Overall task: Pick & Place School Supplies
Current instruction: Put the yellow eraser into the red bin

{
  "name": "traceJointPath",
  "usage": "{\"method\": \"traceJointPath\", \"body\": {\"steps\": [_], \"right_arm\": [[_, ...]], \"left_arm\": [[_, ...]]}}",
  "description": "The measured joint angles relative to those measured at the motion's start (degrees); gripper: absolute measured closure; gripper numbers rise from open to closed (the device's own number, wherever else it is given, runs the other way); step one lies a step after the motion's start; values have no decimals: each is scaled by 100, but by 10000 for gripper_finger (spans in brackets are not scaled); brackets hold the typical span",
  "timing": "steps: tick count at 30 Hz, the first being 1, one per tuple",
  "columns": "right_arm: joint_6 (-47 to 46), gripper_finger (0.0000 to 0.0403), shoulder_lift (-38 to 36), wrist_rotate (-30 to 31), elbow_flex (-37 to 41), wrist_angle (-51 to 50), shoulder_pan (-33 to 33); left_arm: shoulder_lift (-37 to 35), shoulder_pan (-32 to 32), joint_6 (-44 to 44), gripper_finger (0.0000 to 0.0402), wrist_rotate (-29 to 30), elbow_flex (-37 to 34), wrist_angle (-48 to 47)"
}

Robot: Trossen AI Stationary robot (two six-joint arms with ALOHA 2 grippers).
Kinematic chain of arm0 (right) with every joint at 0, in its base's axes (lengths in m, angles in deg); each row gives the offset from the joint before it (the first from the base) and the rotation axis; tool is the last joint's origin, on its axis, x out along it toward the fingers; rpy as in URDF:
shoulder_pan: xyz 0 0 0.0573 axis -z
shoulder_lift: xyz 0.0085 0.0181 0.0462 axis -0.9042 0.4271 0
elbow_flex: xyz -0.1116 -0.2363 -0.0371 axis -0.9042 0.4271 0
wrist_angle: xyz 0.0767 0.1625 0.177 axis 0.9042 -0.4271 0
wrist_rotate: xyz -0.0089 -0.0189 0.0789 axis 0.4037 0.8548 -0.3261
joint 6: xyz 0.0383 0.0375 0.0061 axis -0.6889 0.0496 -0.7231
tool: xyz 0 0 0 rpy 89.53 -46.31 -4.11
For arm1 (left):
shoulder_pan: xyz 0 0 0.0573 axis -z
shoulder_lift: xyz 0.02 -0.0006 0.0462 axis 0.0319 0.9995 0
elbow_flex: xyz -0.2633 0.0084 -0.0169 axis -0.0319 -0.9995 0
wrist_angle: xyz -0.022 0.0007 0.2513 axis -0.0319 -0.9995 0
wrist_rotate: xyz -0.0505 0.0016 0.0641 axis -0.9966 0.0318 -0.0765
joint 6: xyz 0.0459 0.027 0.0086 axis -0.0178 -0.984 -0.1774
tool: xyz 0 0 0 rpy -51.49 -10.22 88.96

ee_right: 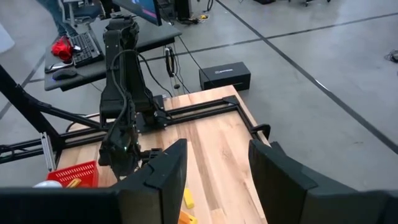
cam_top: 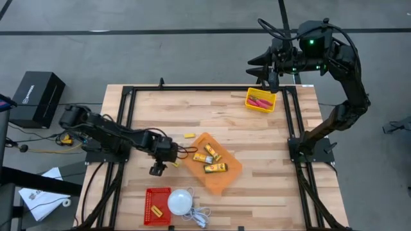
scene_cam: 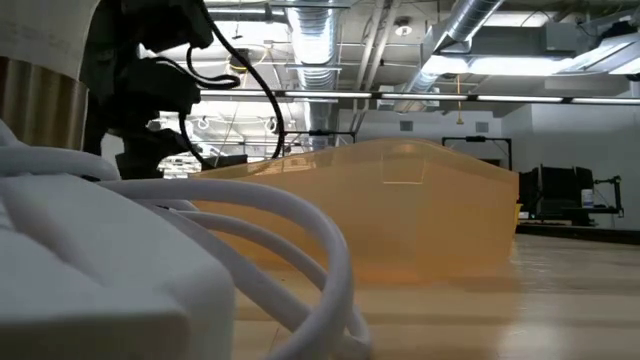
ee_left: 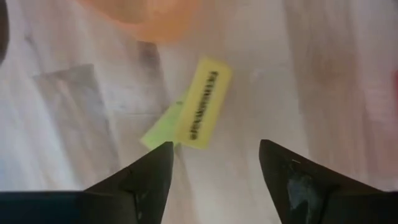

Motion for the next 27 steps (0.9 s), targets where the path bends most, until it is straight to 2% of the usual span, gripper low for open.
{"method": "traceJointPath", "body": {"steps": [5, 27], "right_arm": [[42, 239, 0, 0, 0, -2, 0], [178, 239, 0, 0, 2, -4, 4]], "left_arm": [[-36, -2, -109, 185, 187, 0, 46], [-13, -1, -420, 183, 263, -153, 491]]}}
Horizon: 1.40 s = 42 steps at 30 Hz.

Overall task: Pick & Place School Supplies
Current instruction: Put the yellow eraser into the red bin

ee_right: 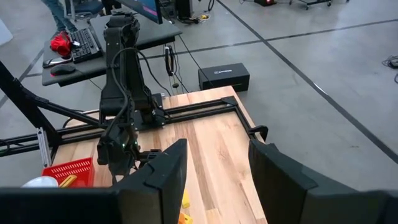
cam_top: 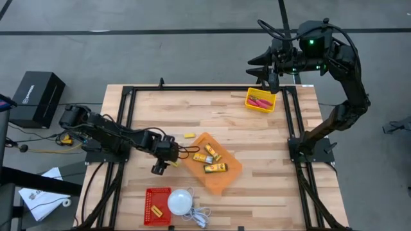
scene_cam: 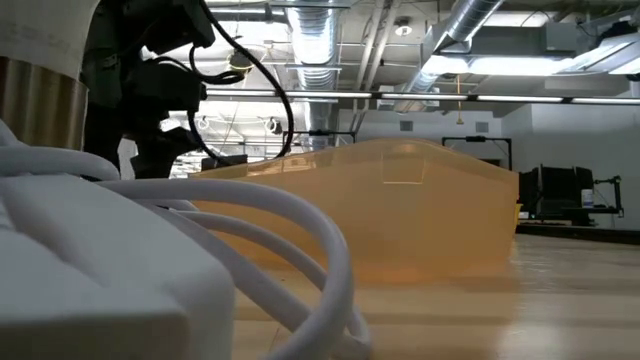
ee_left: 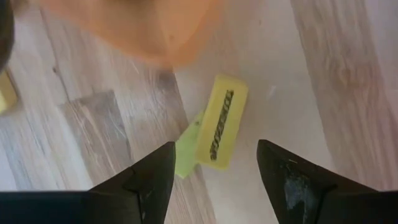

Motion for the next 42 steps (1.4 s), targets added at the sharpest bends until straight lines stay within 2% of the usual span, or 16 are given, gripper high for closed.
{"method": "traceJointPath", "body": {"steps": [10, 25, 28, 34, 42], "right_arm": [[-5, 239, 41, 0, 0, 1, 0], [44, 239, 85, 0, 2, 0, 0], [51, 239, 89, 0, 2, 1, 2], [92, 239, 87, 0, 2, 2, 4], [99, 239, 86, 2, 2, 7, 5]], "left_arm": [[13, -1, -7, 192, 6, -28, 61], [660, 1, 21, 197, 89, -11, 295], [648, 1, 57, 232, 146, -13, 316], [619, -5, 331, 381, 59, -14, 386], [344, -26, 511, 401, -209, 151, 412]]}}
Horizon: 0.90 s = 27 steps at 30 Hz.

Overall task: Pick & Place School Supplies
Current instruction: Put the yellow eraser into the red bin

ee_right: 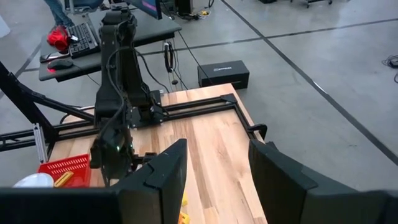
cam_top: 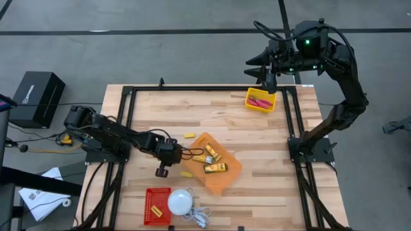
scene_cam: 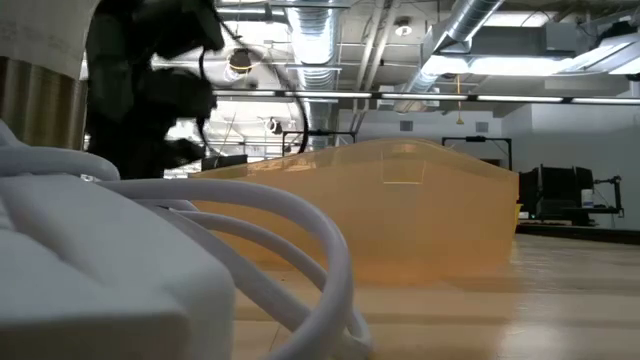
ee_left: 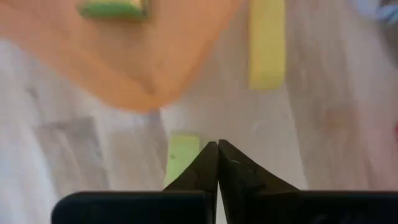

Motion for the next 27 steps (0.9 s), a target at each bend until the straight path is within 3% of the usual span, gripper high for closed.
{"method": "traceJointPath", "body": {"steps": [8, 17, 23, 27], "right_arm": [[41, 239, 1, 1, 0, 20, 161], [48, 239, 1, -145, 0, 42, 161], [39, 239, 1, -153, 0, 42, 161], [37, 239, 29, -153, -4, 183, 159]], "left_arm": [[-824, -386, 256, 387, 147, 31, -8], [-1004, -675, 414, 311, -69, 26, -54], [-1026, -850, 981, 326, 8, 249, 113], [-904, -1469, 1002, 358, 0, 325, 483]]}}
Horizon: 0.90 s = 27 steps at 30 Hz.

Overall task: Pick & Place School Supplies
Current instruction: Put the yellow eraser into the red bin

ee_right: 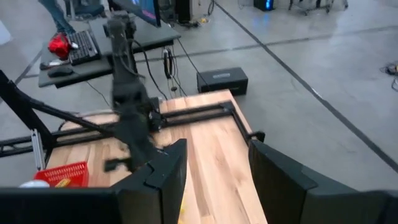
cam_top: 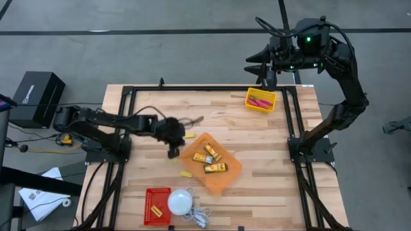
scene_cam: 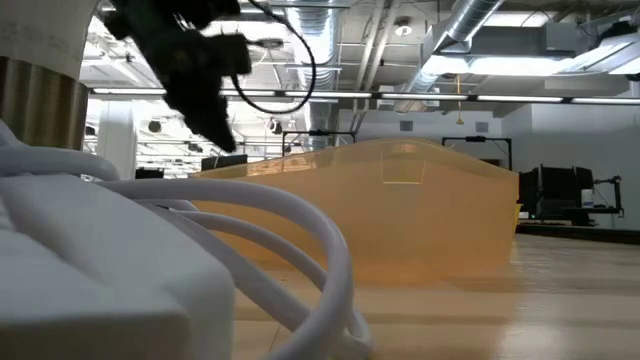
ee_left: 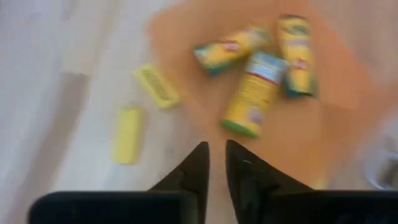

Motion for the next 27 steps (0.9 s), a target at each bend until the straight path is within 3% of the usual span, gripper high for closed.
{"method": "traceJointPath", "body": {"steps": [3, 9, 13, 27], "right_arm": [[-77, 239, 32, 0, 2, 124, -1], [-200, 239, 38, 1, 2, 182, -1], [-203, 239, 34, 2, 2, 183, -1], [-173, 239, 36, 20, 2, 184, -1]], "left_arm": [[279, -624, -29, 392, -315, -1, 75], [885, -1342, -736, 400, -906, -10, 344], [1192, -1490, -904, 401, -1266, -10, 634], [1940, -1676, -934, 401, -1300, -8, 1004]]}}
